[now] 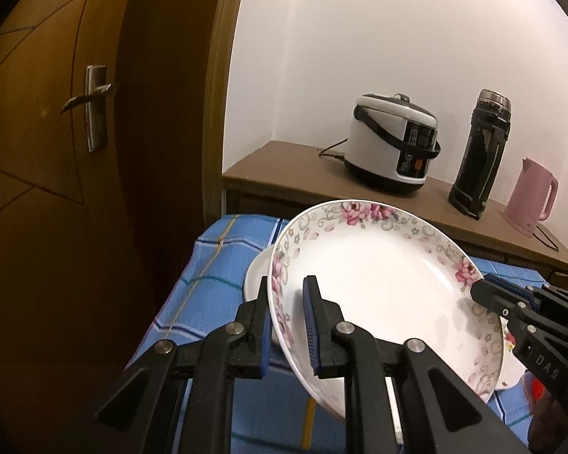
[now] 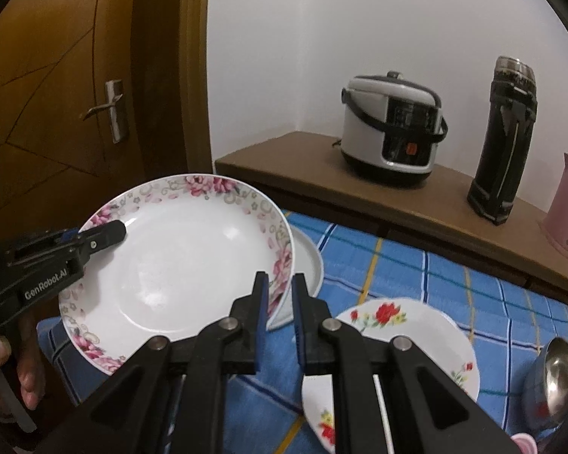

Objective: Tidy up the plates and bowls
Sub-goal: 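Lift the pink-floral plate with the left tool toward the large white plate, then lower the pink-floral plate onto the large white plate with the left tool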

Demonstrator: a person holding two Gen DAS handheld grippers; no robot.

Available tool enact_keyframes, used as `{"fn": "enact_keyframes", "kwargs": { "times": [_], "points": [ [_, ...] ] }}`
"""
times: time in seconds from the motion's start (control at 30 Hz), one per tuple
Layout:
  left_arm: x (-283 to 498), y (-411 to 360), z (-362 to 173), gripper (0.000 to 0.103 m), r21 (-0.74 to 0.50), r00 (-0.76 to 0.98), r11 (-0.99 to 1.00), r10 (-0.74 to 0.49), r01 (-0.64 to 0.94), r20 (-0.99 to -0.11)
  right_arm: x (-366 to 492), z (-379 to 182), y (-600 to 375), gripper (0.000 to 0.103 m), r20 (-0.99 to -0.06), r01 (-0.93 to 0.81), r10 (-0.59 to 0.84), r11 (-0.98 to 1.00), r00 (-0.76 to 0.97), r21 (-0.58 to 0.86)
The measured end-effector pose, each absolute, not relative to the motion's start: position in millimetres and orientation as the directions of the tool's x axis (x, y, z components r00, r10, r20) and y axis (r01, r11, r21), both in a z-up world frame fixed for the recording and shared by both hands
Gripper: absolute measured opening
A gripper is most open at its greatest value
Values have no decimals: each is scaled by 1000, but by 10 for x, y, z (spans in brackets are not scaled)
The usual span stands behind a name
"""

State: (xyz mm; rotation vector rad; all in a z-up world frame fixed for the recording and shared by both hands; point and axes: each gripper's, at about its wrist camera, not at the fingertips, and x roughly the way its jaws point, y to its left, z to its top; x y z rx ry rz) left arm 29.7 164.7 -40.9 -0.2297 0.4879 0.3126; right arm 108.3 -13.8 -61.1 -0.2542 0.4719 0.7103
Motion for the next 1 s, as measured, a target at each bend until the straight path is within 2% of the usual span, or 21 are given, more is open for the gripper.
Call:
{"fn": "enact_keyframes", "kwargs": {
  "times": [0.37,1.0],
  "points": [
    [560,1718,-240,17,-125,860,930,262,-347,-439,1312,-447,4,12,-463,-650,551,756,694,-75],
    [812,1794,-263,17,-146,878,926,266,-347,-398,1527,-526,136,12,-470,-623,522,779,711,-77]
  ]
}}
